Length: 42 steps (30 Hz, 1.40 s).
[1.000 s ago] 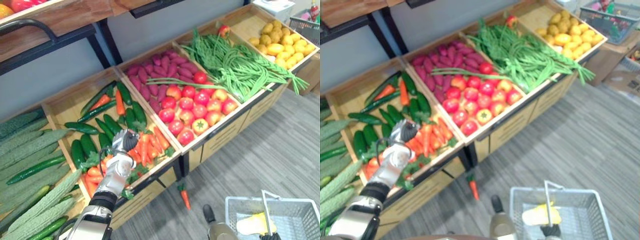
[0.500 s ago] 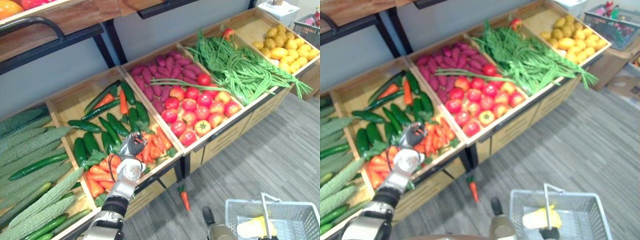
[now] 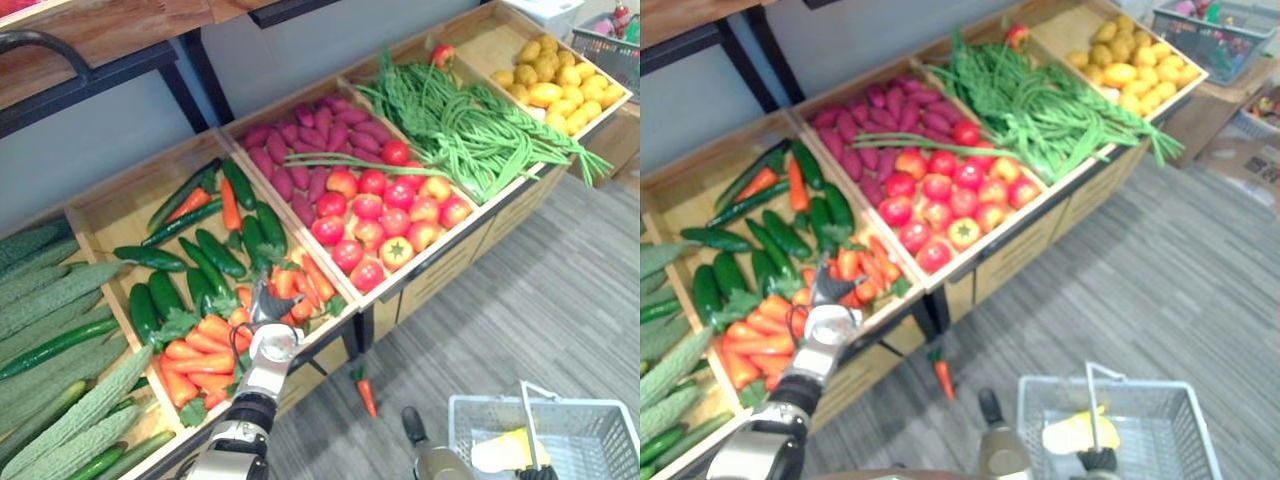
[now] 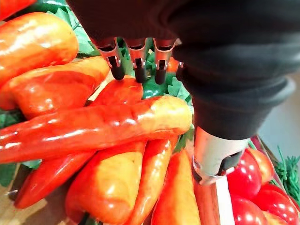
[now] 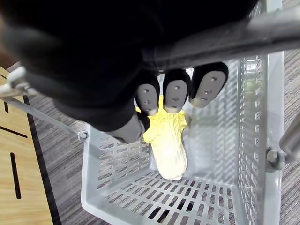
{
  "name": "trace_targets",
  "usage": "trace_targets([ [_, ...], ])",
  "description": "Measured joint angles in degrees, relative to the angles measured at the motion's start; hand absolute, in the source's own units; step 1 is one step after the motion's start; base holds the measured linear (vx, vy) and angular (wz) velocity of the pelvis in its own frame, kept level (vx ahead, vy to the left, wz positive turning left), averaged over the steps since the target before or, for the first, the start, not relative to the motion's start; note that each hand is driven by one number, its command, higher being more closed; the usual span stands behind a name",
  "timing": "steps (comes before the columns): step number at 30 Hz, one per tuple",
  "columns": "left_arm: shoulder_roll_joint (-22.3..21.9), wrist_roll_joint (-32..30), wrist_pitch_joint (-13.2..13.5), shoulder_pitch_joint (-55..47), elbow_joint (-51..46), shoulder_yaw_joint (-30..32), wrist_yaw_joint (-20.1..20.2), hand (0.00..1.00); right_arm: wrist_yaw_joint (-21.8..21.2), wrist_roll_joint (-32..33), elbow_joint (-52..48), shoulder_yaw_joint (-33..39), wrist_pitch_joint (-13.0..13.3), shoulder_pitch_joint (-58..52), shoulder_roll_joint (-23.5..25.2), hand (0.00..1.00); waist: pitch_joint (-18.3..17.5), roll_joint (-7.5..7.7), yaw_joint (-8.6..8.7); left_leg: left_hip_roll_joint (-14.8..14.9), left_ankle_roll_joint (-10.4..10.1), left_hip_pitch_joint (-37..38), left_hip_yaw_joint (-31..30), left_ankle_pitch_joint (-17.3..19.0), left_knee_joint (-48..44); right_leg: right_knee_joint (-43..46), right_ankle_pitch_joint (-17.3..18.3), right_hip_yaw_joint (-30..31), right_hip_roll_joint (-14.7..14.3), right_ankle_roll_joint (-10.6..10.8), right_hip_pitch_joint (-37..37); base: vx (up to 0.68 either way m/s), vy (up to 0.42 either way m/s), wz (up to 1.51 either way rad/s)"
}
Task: Pick vegetable in the basket
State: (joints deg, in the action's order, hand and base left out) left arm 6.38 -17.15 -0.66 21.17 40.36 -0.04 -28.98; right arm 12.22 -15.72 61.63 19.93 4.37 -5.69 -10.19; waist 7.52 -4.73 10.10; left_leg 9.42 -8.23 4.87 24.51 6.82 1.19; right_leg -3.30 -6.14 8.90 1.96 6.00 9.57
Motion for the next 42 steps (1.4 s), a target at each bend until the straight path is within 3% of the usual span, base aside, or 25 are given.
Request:
trace_targets([
  [8, -0.96, -4.1, -1.07, 2.24, 3.3, 0.6, -2.55, 0.0, 1.3, 0.11, -0.02, -0.26, -0.06, 1.02, 0.0, 1.0, 0.15, -0.29, -0.01, 0.02, -0.01, -1.02, 0.83, -0.02, -0.24, -0.06, -0.44, 0.82, 0.04, 0.0, 1.37, -0.02, -0.04, -0.06],
  [14, -0.98, -9.97, -2.14, 5.08, 8.05, 5.22, -4.73, 0.0, 1.59, 0.17, 0.01, -0.81, -0.05, 2.56, -0.05, 1.0, 0.69, -0.77, -0.08, 0.07, -0.06, -1.73, 1.96, 0.02, -0.28, -0.62, -0.77, 1.87, -0.14, -0.06, 2.38, -0.01, -0.04, -0.09],
  [17, 1.02, -11.96, -3.79, 6.07, 10.36, 7.67, -5.3, 0.0, 2.44, 0.26, 0.02, -2.14, 0.01, 4.03, -0.25, 1.0, 1.27, -0.99, 0.0, 0.13, -0.29, -1.81, 3.46, 0.18, -0.28, -0.55, -0.97, 3.36, -0.64, -0.07, 3.37, 0.01, -0.045, -0.26],
  [18, 1.31, -12.85, -4.18, 6.1, 11.68, 8.39, -5.54, 1.0, 2.67, 0.37, 0.01, -2.52, 0.22, 4.35, -0.35, 1.0, 1.72, -0.96, 0.09, 0.16, -0.33, -1.81, 3.78, 0.2, -0.27, -0.53, -0.97, 3.63, -0.77, -0.07, 3.59, 0.01, -0.033, -0.13],
  [27, 1.98, -15.54, -4.78, 6.0, 12.13, 9.39, -6.58, 1.0, 3.72, 0.46, 0.08, -4.56, 1.29, 4.77, -0.81, 1.0, 2.66, -1.08, 0.11, 0.14, -0.43, -1.84, 4.9, 0.27, -0.31, -0.52, -0.96, 4.52, -1.18, -0.08, 4.18, 0.01, -0.038, -0.07],
  [42, 2.58, -15.67, -4.85, 4.23, 13.3, 5.89, -4.28, 1.0, 3.69, 0.45, 1.92, -4.92, 2.15, 4.97, -1.36, 1.0, 2.7, -1.1, 0.59, 0.02, -0.42, -0.85, 4.35, 0.27, -0.47, -0.5, -0.95, 3.98, -1.04, -0.09, 2.74, -0.01, -0.04, 0.02],
])
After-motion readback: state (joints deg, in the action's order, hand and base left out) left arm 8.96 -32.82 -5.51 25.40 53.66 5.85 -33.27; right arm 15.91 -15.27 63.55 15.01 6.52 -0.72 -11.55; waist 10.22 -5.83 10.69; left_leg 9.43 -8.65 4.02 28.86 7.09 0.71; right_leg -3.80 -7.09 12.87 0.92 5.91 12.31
